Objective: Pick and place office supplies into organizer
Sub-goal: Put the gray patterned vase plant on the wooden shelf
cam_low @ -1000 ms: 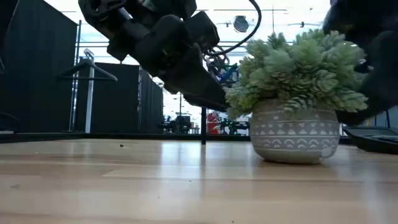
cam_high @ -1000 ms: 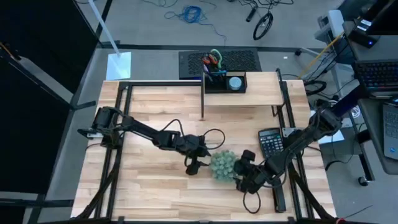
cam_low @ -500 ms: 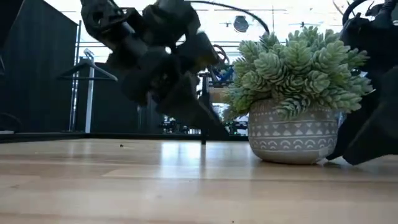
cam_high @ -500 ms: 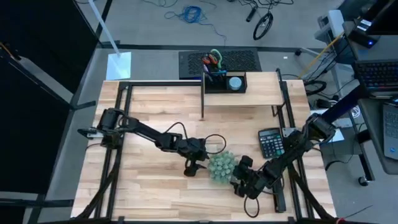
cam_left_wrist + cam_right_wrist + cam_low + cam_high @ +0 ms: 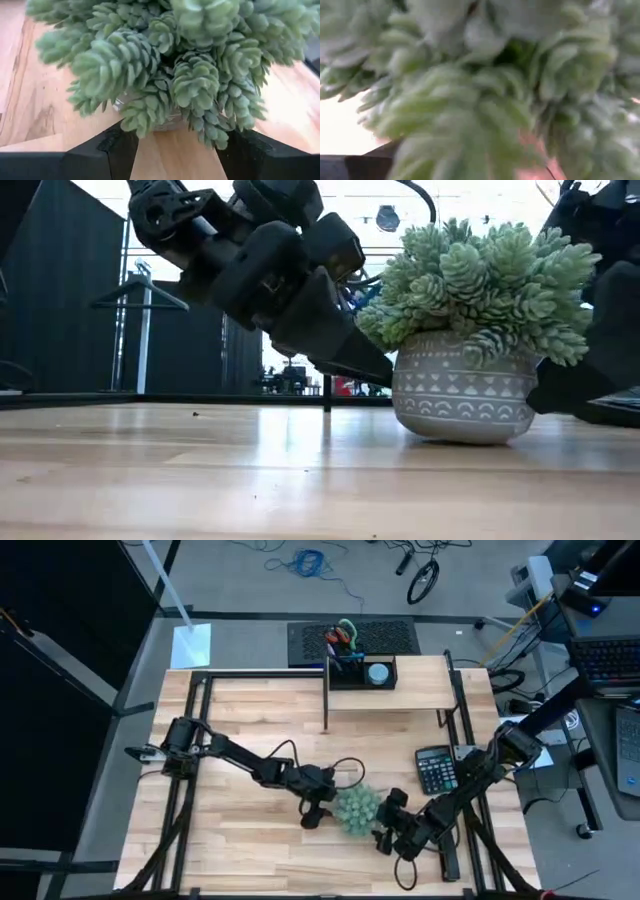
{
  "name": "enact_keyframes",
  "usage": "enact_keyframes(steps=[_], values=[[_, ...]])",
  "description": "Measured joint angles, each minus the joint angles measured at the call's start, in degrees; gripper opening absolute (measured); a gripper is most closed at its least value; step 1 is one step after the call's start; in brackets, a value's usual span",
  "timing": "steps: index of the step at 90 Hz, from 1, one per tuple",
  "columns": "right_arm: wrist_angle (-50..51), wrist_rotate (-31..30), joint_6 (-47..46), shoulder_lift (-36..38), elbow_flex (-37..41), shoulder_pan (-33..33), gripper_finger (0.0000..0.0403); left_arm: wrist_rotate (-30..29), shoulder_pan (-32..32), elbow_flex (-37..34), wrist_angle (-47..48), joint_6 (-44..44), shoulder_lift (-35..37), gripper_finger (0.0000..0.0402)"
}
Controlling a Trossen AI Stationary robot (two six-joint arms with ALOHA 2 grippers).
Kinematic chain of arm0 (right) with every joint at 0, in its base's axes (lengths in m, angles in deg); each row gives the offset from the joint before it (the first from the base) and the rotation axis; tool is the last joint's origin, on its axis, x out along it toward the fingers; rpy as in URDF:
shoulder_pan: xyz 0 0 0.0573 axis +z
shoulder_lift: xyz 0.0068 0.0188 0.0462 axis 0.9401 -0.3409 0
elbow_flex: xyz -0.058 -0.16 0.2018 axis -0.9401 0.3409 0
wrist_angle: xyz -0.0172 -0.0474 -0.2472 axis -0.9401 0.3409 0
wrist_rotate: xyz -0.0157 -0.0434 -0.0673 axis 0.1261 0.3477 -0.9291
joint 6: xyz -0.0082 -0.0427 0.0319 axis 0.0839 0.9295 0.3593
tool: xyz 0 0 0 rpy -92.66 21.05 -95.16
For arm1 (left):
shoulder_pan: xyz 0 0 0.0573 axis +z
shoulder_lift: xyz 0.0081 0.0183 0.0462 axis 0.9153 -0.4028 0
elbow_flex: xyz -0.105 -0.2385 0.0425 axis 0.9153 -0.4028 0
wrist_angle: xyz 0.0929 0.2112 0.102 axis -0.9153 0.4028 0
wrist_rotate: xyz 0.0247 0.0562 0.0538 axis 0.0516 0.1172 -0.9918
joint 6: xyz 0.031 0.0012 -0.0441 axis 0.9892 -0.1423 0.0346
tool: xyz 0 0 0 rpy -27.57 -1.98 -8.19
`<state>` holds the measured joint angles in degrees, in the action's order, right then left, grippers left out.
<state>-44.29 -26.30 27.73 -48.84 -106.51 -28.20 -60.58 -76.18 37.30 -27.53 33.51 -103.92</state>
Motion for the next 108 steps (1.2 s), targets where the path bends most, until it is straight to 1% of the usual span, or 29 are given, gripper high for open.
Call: enact_keyframes(steps=[19,26,33,43,48,64,108], values=[[-1.6,-0.1,0.4,0.0,0.0,-0.9,0.0311,-0.1,0.0,0.2,0.0,0.0,0.0,0.0288],[-2.0,-1.1,0.3,0.0,0.0,-1.0,0.0311,-0.3,0.0,0.2,0.2,0.0,0.0,0.03],[-1.9,0.1,-0.4,0.0,0.0,-1.4,0.0311,-0.7,0.0,0.2,0.2,0.0,0.0,0.0307],[-1.5,4.6,-0.4,0.0,-0.2,-1.4,0.0311,-0.5,0.0,0.6,-0.9,0.0,0.0,0.0309],[-1.5,5.6,-0.4,0.0,-0.2,-1.4,0.0311,-0.4,0.0,0.7,-1.2,0.1,0.0,0.0309],[-2.0,6.3,-2.9,0.0,-0.2,-1.5,0.0311,-0.4,0.0,0.6,-1.0,0.1,0.0,0.0309],[-1.6,5.3,-3.5,0.0,-0.2,-1.6,0.0311,-0.7,0.1,0.6,-0.1,0.1,0.0,0.0309]])
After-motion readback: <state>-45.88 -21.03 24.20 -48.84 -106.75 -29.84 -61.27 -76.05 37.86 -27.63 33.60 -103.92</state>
